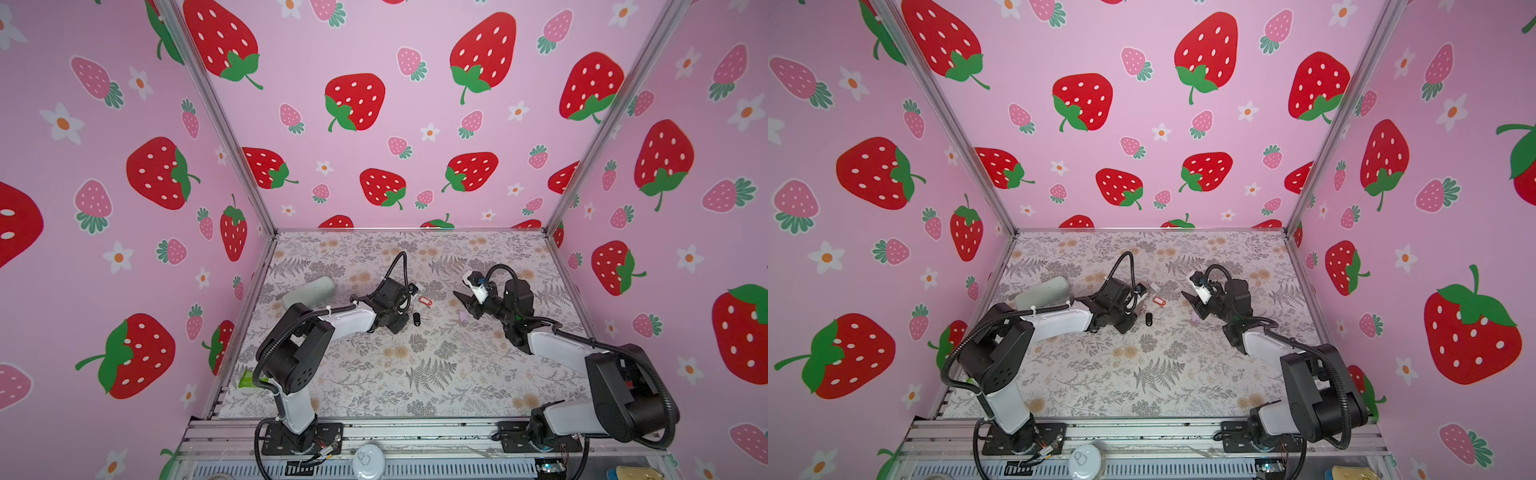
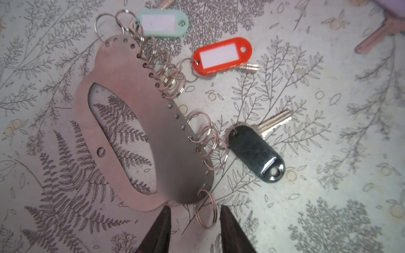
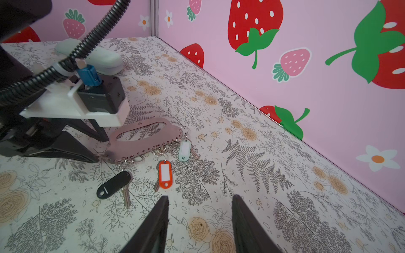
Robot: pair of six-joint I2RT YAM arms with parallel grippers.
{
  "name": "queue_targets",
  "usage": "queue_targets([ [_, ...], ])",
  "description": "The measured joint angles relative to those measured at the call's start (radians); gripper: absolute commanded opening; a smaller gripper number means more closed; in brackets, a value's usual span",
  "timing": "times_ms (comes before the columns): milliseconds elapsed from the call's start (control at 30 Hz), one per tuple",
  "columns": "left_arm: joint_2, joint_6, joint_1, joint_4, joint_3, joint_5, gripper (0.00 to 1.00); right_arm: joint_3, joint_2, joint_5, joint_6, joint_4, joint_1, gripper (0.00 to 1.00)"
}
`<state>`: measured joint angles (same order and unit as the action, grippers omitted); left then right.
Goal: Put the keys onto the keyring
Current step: 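Lower the left gripper and pinch the edge of the grey keyring plate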
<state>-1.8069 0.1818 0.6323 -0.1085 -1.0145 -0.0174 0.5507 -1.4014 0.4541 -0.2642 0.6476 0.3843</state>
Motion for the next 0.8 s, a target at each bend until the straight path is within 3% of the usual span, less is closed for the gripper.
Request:
queue_targets([
  [400, -0.022, 0.004, 0.0, -0.002, 0.0, -0.007, 0.21, 0.0, 0.0, 0.0, 0.0, 0.0, 0.0, 0.48],
  [800, -0.025, 0.006, 0.0, 0.0, -0.004, -0.006, 0.12, 0.0, 0.0, 0.0, 0.001, 0.0, 0.001, 0.46],
])
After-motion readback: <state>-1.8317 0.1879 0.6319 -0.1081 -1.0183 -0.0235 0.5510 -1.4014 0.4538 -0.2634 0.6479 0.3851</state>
